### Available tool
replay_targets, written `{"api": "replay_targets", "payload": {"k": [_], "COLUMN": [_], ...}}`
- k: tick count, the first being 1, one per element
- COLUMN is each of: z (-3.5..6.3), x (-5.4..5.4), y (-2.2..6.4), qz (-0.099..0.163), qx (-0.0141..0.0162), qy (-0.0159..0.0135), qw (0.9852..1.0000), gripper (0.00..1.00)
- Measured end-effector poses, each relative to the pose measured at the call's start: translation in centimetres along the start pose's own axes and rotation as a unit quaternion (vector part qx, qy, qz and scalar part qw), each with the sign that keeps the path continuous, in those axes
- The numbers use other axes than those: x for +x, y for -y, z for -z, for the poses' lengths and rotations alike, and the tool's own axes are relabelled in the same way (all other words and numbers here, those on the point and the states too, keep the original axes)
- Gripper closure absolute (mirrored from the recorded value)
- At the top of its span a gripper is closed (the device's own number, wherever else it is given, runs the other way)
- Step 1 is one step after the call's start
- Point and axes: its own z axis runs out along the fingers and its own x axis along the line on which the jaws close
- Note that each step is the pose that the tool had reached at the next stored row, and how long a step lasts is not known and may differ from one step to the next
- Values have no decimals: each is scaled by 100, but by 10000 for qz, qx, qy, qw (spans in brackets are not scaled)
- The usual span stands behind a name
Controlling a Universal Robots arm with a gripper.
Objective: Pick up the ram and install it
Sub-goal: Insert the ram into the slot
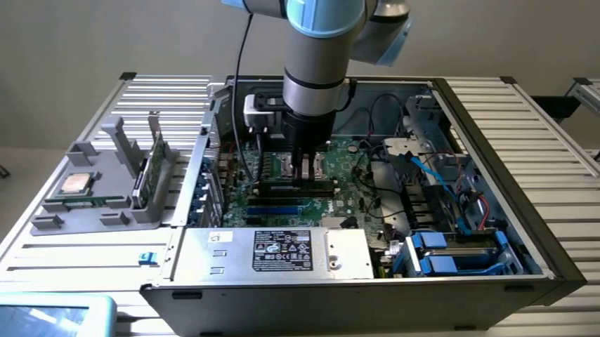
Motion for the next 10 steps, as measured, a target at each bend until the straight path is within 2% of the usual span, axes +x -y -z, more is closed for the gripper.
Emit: {"api": "replay_targets", "payload": {"k": [10], "z": [28], "x": [-1], "y": [14], "qz": [22], "qx": [-1], "qy": [-1], "qw": [10000], "gripper": [89]}}
